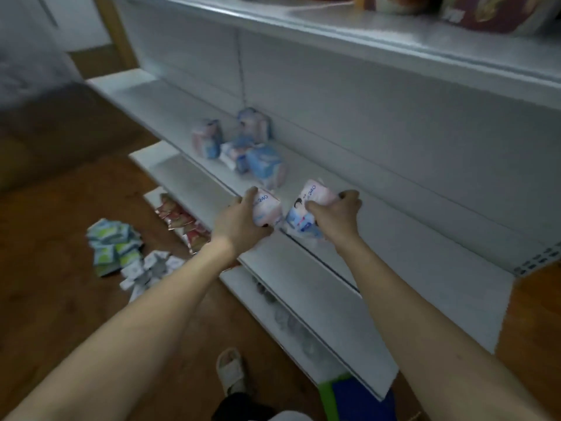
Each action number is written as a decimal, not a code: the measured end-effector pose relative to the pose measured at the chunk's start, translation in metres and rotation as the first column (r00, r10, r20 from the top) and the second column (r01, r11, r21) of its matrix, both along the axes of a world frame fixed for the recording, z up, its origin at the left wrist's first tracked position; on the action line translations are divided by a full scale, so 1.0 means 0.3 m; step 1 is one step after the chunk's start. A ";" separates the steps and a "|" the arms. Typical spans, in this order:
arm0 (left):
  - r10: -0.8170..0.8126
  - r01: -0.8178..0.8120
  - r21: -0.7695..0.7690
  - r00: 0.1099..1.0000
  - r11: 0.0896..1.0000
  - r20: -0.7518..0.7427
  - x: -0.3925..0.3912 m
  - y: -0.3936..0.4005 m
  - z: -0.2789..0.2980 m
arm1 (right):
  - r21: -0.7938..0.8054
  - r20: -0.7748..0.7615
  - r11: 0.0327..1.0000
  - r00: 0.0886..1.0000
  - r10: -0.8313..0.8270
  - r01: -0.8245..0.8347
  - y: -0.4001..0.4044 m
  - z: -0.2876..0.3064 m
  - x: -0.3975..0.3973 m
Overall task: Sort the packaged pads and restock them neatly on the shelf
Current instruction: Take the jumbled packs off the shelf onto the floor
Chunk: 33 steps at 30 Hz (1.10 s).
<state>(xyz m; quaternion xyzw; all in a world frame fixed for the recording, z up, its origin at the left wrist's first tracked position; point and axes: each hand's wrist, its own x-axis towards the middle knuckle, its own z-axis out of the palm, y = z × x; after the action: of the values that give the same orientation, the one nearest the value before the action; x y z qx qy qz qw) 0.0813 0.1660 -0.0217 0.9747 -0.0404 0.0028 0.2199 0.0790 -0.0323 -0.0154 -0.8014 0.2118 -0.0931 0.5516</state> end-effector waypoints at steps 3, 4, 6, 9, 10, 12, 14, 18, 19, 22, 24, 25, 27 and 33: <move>0.142 -0.142 0.009 0.990 0.990 0.005 -0.091 0.190 -0.006 | 0.078 0.072 0.994 0.995 0.068 -0.074 0.213 -0.006 -0.030; 0.185 -0.185 0.019 0.983 0.983 -0.001 -0.121 0.251 -0.012 | 0.093 0.076 0.989 0.991 0.111 -0.118 0.283 -0.007 -0.040; 0.255 -0.254 0.027 0.967 0.967 -0.024 -0.181 0.378 -0.036 | 0.078 0.061 0.975 0.977 0.203 -0.207 0.415 -0.017 -0.056; 0.317 -0.317 0.010 0.946 0.948 -0.069 -0.258 0.578 -0.087 | 0.087 0.015 0.951 0.954 0.298 -0.298 0.608 -0.039 -0.069; 0.334 -0.334 0.005 0.939 0.942 -0.081 -0.279 0.647 -0.104 | 0.101 0.005 0.943 0.948 0.319 -0.318 0.679 -0.055 -0.067; 0.362 -0.364 -0.003 0.927 0.932 -0.098 -0.313 0.790 -0.142 | 0.143 -0.011 0.926 0.935 0.355 -0.349 0.835 -0.097 -0.054; 0.390 -0.392 0.002 0.912 0.920 -0.127 -0.346 0.939 -0.183 | 0.226 -0.056 0.913 0.931 0.361 -0.340 1.008 -0.148 -0.050; 0.408 -0.410 0.036 0.889 0.912 -0.206 -0.418 1.242 -0.305 | 0.383 -0.239 0.895 0.912 0.334 -0.228 1.338 -0.310 -0.094; 0.411 -0.415 0.035 0.882 0.909 -0.232 -0.434 1.308 -0.339 | 0.426 -0.270 0.880 0.899 0.345 -0.210 1.404 -0.356 -0.105; 0.439 -0.454 0.024 0.845 0.891 -0.306 -0.454 1.462 -0.428 | 0.547 -0.348 0.826 0.862 0.369 -0.133 1.545 -0.480 -0.108; 0.440 -0.462 0.022 0.828 0.887 -0.348 -0.448 1.528 -0.487 | 0.618 -0.403 0.783 0.828 0.391 -0.069 1.595 -0.546 -0.107; 0.426 -0.452 0.019 0.824 0.892 -0.375 -0.442 1.547 -0.520 | 0.627 -0.441 0.777 0.803 0.401 -0.044 1.606 -0.578 -0.110; 0.401 -0.436 0.018 0.812 0.900 -0.425 -0.419 1.566 -0.587 | 0.606 -0.515 0.795 0.750 0.415 -0.024 1.614 -0.636 -0.104; 0.371 -0.458 -0.020 0.745 0.889 -0.554 -0.272 1.538 -0.823 | 0.492 -0.697 0.871 0.598 0.396 -0.004 1.574 -0.909 0.054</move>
<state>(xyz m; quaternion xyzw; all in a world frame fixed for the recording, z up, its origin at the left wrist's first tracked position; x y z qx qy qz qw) -0.0003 0.6275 -0.2685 0.8999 0.2412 -0.2174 0.2911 0.0953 0.4399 -0.2880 -0.6329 0.3505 0.3785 0.5773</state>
